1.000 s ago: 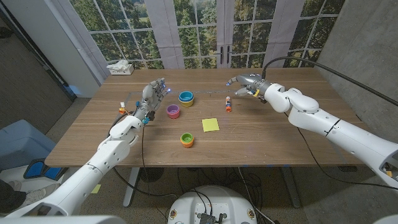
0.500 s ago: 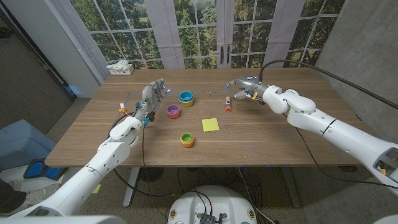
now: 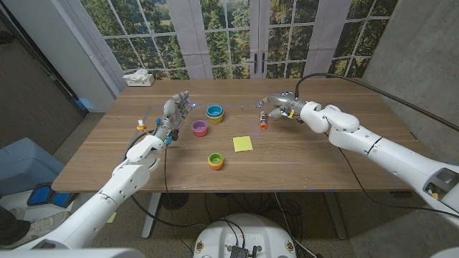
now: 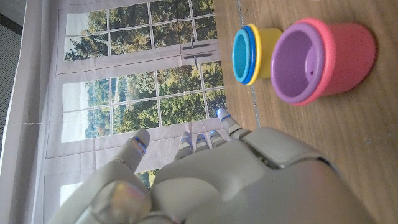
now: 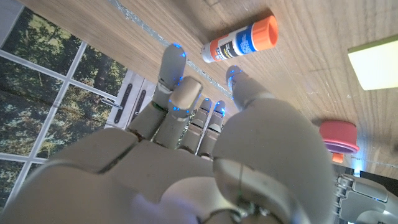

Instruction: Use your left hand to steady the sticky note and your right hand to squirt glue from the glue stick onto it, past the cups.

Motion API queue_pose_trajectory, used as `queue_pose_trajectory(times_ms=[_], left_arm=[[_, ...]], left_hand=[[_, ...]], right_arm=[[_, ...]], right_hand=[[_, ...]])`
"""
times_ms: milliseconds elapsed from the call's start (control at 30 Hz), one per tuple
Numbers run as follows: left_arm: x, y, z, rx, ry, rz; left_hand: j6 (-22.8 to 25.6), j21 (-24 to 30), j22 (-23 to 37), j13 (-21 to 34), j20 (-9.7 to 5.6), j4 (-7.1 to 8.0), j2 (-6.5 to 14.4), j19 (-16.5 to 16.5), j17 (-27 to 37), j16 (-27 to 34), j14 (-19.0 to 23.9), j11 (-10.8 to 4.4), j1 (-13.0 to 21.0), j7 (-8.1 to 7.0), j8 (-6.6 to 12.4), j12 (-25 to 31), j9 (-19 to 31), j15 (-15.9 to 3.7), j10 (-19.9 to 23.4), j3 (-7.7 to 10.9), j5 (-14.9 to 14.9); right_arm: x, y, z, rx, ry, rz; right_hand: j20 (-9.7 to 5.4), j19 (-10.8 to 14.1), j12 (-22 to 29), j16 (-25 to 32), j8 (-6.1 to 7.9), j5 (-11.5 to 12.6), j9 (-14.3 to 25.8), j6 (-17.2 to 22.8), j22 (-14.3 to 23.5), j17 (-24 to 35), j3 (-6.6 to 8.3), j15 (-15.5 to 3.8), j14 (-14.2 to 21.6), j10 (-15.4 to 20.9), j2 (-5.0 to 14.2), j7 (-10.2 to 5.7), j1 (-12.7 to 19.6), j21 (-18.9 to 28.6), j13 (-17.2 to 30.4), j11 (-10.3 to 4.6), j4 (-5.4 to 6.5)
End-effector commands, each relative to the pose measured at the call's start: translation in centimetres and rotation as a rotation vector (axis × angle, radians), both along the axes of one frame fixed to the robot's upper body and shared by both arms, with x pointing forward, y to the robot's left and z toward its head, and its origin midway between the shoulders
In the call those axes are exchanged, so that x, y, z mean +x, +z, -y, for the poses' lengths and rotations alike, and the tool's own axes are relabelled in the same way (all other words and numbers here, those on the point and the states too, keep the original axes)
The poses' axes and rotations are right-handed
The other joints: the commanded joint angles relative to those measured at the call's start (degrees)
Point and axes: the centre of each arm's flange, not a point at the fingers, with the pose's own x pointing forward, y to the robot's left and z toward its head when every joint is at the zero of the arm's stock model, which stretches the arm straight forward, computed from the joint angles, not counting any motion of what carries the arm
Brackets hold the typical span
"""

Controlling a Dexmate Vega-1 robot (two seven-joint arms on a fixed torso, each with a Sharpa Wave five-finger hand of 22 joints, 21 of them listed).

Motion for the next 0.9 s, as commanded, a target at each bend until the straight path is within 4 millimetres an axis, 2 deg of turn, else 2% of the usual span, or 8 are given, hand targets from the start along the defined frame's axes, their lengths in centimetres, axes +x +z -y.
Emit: queue_pose_trajectory(times_ms=[33, 900], left_arm=[[0.1, 0.0, 0.0, 0.000, 0.002, -0.010], [0.3, 0.1, 0.0, -0.010, -0.001, -0.018]], left_hand=[[0.1, -0.1, 0.3, 0.3, -2.42, -0.04, 2.9, 0.2, 0.1, -0.1, -0.5, 0.01, -0.6, -0.45, 0.07, 0.1, 0.2, -1.98, 0.0, -0.19, 0.4], [0.2, -0.9, 0.3, 0.3, -2.36, 0.04, 3.0, 0.5, 0.1, -0.1, -0.5, 0.00, -0.8, -0.51, 0.06, 0.0, 0.2, -1.99, 0.1, -0.23, 0.5]], right_arm=[[1.1, -1.1, -0.1, -0.027, -0.010, 0.025], [2.0, -2.5, -0.5, -0.042, 0.003, -0.028]], right_hand=[[-5.70, -0.2, 0.3, 0.0, 0.31, 0.1, 0.2, 0.6, 0.1, 0.0, -0.30, 0.20, 0.0, 0.6, 0.43, -0.07, -0.1, 0.2, 0.2, -0.08, -0.02], [-5.67, -0.8, 0.5, 0.0, 0.51, 0.3, 0.3, 2.1, 0.1, 0.1, -0.87, 0.21, -0.2, 2.2, 0.96, -0.74, 2.7, 0.8, 0.5, -0.29, -0.03]])
